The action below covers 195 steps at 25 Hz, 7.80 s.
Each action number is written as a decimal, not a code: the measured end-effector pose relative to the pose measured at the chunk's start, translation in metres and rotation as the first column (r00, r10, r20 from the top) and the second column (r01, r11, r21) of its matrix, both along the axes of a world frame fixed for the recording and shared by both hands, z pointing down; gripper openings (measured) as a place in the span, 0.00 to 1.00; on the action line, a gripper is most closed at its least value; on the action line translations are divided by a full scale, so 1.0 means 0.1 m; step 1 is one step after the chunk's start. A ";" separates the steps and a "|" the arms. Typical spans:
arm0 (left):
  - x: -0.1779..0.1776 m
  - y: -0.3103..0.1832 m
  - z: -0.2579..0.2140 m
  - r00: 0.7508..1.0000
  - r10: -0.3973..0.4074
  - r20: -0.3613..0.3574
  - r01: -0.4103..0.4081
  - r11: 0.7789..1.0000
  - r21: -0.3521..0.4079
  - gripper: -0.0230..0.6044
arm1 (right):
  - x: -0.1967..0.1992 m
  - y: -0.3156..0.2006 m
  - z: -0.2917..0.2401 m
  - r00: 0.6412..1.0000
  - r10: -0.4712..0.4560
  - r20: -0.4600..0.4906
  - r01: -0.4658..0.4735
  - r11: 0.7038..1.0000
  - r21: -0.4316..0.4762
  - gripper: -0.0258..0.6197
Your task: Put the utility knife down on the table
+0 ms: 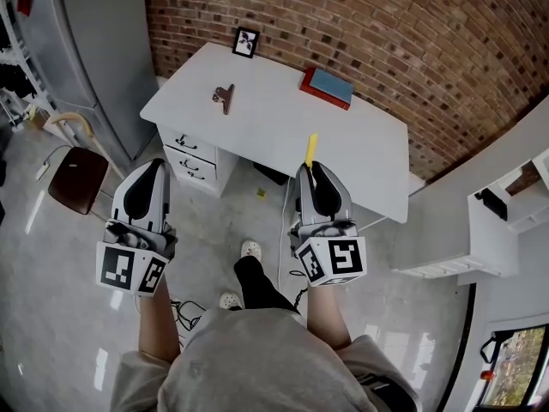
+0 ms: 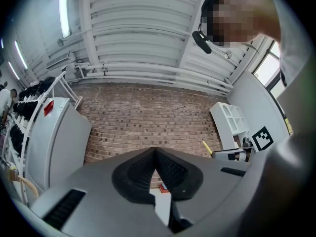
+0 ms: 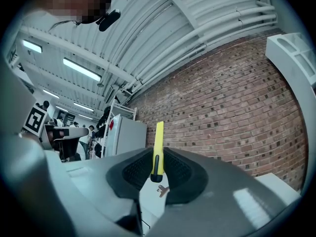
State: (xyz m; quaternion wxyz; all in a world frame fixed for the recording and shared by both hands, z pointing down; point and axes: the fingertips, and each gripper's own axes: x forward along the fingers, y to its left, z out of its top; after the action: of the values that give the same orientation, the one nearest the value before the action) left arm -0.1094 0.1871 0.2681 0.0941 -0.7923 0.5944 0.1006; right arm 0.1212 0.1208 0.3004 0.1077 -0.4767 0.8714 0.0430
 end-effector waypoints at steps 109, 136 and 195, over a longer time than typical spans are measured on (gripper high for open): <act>-1.60 -5.48 0.40 0.993 0.119 -0.014 -0.119 0.986 -0.113 0.04 | -1.77 -5.32 1.99 0.992 0.024 -0.125 -0.084 0.859 -0.505 0.15; -1.93 -5.48 0.52 0.998 0.065 -0.007 -0.066 0.987 -0.147 0.04 | -1.90 -5.15 3.57 0.970 -0.051 -0.240 -0.162 0.597 -0.785 0.16; -1.25 -4.83 0.22 0.995 0.100 0.002 -0.099 0.993 -0.066 0.04 | -1.52 -4.83 2.00 0.985 0.004 -0.173 -0.089 0.869 -0.486 0.06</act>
State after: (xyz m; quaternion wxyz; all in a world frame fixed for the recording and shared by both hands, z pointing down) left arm -0.2347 -0.2964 0.2903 0.0641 -0.8238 0.5570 0.0834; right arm -0.0310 -0.3625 0.5003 -0.0916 -0.5040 0.8477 -0.1380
